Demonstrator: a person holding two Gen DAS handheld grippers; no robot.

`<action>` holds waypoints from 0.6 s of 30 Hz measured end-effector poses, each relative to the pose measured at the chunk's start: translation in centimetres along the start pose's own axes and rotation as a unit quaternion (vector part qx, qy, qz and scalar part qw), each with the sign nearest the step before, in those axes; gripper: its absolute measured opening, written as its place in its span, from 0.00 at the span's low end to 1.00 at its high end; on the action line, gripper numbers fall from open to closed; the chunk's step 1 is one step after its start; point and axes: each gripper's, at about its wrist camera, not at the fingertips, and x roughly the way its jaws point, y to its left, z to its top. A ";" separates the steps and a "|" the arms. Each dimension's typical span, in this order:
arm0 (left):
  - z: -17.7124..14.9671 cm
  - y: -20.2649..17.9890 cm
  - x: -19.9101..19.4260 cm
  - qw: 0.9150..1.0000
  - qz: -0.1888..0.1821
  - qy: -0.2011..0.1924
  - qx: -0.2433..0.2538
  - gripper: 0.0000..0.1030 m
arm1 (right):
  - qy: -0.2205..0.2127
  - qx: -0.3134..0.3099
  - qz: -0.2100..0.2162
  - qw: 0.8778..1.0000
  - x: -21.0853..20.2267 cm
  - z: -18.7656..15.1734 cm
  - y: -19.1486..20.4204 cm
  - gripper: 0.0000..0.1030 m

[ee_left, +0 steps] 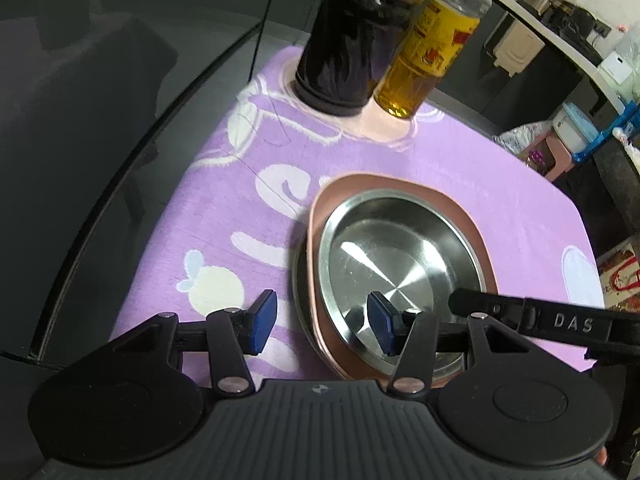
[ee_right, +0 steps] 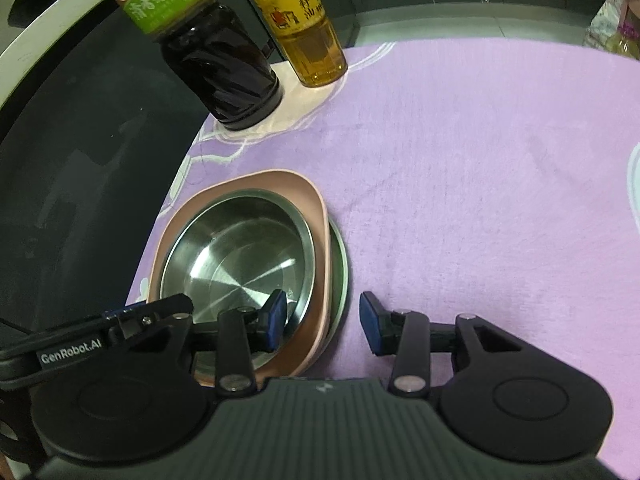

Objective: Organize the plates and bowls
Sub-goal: 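Grasp the rim of the plate, dish and steel bowl stack with both grippers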

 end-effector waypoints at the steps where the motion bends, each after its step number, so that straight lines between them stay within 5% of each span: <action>1: -0.1 -0.2 0.1 1.000 0.001 -0.007 0.008 0.45 | 0.001 -0.001 0.003 1.000 0.1 0.1 0.0 0.40; 8: -0.6 -1.9 0.2 0.997 0.048 -0.021 0.052 0.28 | -0.001 -0.033 -0.008 0.999 0.3 0.3 0.6 0.29; 18: -0.5 -2.8 -3.6 0.996 0.040 -0.058 0.059 0.27 | -0.039 -0.031 0.002 0.999 -3.1 -0.3 1.2 0.29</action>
